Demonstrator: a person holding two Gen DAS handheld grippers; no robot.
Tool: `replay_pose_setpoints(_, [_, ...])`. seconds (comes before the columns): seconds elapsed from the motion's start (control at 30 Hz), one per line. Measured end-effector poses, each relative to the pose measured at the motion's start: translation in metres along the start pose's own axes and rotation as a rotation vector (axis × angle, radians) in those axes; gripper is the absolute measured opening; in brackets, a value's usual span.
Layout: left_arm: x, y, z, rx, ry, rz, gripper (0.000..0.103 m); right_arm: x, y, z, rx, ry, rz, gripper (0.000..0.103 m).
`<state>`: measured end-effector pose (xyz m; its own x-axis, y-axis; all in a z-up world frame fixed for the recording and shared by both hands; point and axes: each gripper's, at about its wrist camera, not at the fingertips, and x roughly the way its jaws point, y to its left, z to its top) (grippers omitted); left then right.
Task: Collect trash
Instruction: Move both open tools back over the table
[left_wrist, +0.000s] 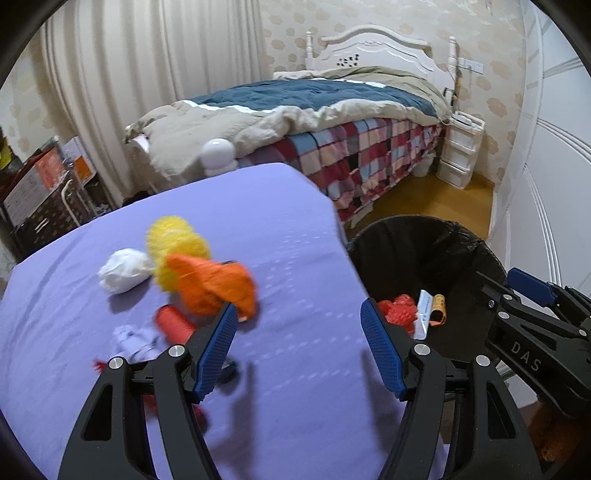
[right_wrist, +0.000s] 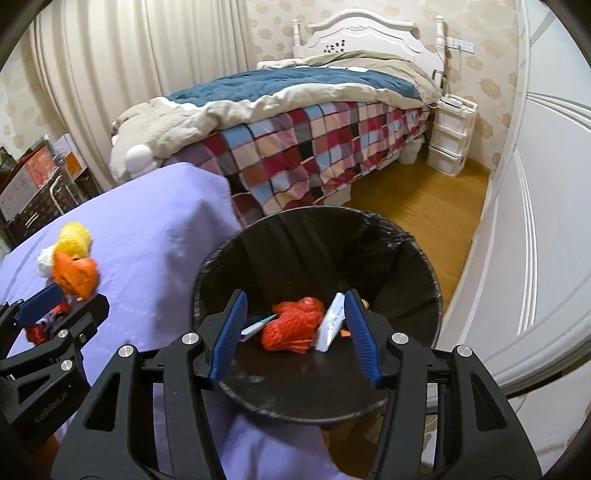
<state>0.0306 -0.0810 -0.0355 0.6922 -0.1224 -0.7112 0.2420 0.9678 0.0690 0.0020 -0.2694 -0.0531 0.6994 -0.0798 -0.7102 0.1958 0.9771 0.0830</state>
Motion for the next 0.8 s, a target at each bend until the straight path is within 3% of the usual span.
replay_pose_setpoints(0.5, [-0.015, 0.065, -0.043, -0.115, 0.054, 0.124, 0.067, -0.027, 0.058, -0.019, -0.062, 0.002, 0.097, 0.059])
replay_pose_setpoints(0.8, [-0.007, 0.096, -0.051, -0.193, 0.123, 0.097, 0.067, -0.029, 0.094, -0.032, -0.137, 0.036, 0.142, 0.060])
